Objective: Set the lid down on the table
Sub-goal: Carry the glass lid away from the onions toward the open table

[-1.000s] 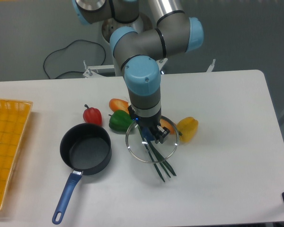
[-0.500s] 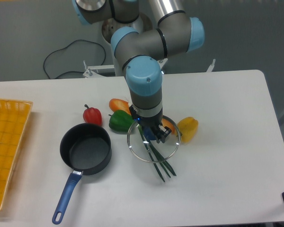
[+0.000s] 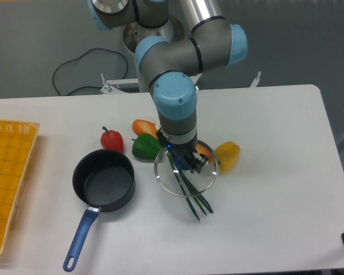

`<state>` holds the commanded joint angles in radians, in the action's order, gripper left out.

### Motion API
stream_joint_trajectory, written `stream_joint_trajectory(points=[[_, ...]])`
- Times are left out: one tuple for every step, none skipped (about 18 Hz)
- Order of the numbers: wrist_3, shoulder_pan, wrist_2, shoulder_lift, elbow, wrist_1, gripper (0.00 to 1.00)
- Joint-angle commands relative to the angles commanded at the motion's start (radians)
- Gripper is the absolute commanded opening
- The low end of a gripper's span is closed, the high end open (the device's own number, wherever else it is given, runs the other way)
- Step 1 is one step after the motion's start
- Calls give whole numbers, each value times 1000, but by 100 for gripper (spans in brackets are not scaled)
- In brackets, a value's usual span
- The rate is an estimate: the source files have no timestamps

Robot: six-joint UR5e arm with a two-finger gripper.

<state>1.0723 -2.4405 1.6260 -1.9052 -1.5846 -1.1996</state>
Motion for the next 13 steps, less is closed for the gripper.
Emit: stream_joint_trajectory(points=[[-2,-5,-2,-5,0,2,56],[-8,-15,-3,-9,0,3,56],[-37,-26,-12,-11,2,3,56],[-78,-37,-15,-12,3,5,56],[-103,-46,-23,-18,5,5,56],[-110,-57,-35,-23,8,5,56],[-113,-64,-43,-28,9,5,56],[-123,-74,-43,-32,11,5,57],[-141,-80,-44,-37,12,5,57],[-159,-89,-46,-46,15,6,57],[-175,-98,-46,-57,23,8,57],[-184,-101,-45,-69,37,12,57],[-192,-109,-46,-80,47,14,57]])
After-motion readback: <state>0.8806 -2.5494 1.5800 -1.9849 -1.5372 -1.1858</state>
